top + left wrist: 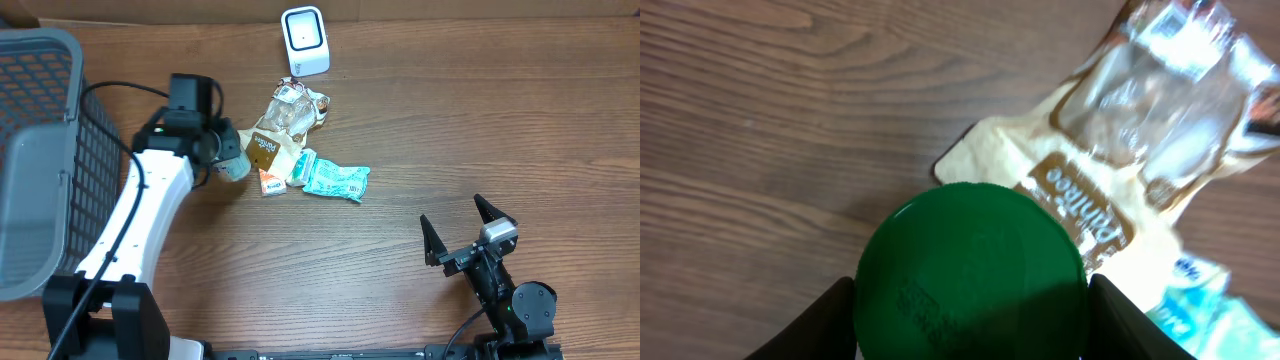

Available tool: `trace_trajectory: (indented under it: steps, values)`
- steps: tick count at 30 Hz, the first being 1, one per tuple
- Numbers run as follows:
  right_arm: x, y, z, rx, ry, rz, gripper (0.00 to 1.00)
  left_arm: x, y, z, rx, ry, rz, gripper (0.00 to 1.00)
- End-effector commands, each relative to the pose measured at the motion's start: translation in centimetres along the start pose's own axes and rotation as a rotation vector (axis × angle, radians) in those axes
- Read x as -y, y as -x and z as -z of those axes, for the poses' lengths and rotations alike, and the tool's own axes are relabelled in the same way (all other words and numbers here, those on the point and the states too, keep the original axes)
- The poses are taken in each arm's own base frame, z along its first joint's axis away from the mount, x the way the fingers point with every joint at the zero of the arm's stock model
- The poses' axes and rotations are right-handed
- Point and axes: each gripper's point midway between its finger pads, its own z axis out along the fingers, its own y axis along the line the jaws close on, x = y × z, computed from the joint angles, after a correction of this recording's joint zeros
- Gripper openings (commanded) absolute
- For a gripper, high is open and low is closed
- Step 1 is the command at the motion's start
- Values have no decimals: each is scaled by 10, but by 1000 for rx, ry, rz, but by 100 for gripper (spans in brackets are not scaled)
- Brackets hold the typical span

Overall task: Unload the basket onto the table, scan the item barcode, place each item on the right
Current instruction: 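Set the green-lidded jar down on the table and open the left gripper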

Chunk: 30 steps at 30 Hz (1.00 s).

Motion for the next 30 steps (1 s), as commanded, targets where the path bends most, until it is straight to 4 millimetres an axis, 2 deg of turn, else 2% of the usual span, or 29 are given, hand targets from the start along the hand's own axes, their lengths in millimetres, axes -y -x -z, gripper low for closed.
trace_trajectory:
  steps: [1, 7, 12, 17, 22, 26, 30]
  values:
    - [0, -1, 0, 8, -1, 0, 100, -14, 7, 4, 62, 170, -88, 44]
    - [0, -1, 0, 8, -1, 0, 100, -30, 7, 4, 90, 335, -132, 44]
    - [0, -1, 0, 8, -1, 0, 100, -30, 6, -3, 89, 341, -107, 44]
    - [0, -1, 0, 8, -1, 0, 100, -30, 0, -20, 83, 344, -76, 43]
    - [0, -1, 0, 8, -1, 0, 100, -25, 7, -36, 108, 333, -68, 44]
    - [0, -1, 0, 8, -1, 0, 100, -22, 10, -42, 122, 322, -54, 44]
    - [0, -1, 0, 8, -1, 0, 100, -19, 5, -44, 98, 299, -48, 44]
